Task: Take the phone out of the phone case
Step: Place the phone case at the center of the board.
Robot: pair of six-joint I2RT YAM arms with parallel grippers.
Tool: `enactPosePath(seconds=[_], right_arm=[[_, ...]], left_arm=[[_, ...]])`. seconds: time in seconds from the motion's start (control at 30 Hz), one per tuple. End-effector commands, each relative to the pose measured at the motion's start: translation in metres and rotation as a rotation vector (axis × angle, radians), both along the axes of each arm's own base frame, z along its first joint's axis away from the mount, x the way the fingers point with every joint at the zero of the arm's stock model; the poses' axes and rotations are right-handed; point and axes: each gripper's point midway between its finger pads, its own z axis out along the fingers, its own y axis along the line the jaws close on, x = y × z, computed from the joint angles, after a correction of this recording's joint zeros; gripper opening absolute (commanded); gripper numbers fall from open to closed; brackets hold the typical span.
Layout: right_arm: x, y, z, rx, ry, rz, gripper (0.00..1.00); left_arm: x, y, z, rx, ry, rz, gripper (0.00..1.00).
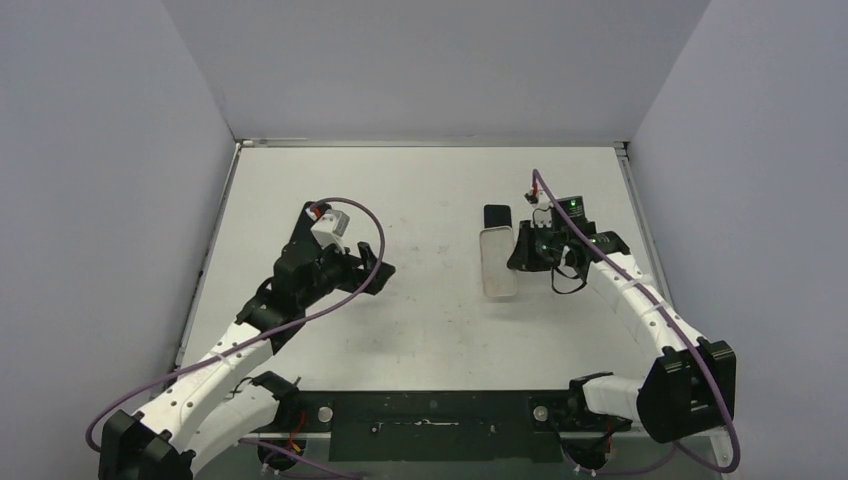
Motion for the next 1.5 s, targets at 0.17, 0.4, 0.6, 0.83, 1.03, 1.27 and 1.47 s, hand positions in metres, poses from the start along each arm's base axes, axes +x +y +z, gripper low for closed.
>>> enactPosePath(seconds=[0.17, 0.4, 0.6, 0.83, 1.03, 1.27, 1.47], right_arm=[[0.003, -0.039, -0.040, 0.047, 0.144, -0.072, 0.00], [0.001, -0.034, -0.069, 0.092, 0.202, -0.035, 0.00], [0.002, -0.032, -0.090, 0.119, 0.244, -0.023, 0.00], [0.006, -0.033, -0.110, 0.134, 0.277, -0.042, 0.00], [0.012, -0.045, -0.121, 0.112, 0.284, -0.072, 0.00], [0.014, -0.052, -0.127, 0.096, 0.297, -0.079, 0.00], [0.018, -0.055, -0.128, 0.090, 0.288, -0.082, 0.00]], left_arm=[[0.027, 0.071, 0.014, 0.256, -0.157, 0.275, 0.97], [0.029, 0.074, 0.015, 0.242, -0.187, 0.309, 0.97], [0.029, 0.075, 0.019, 0.240, -0.201, 0.318, 0.97], [0.028, 0.075, 0.020, 0.238, -0.207, 0.319, 0.97], [0.028, 0.073, 0.020, 0.232, -0.210, 0.310, 0.97], [0.028, 0.072, 0.020, 0.231, -0.212, 0.303, 0.97], [0.028, 0.072, 0.020, 0.228, -0.212, 0.301, 0.97]])
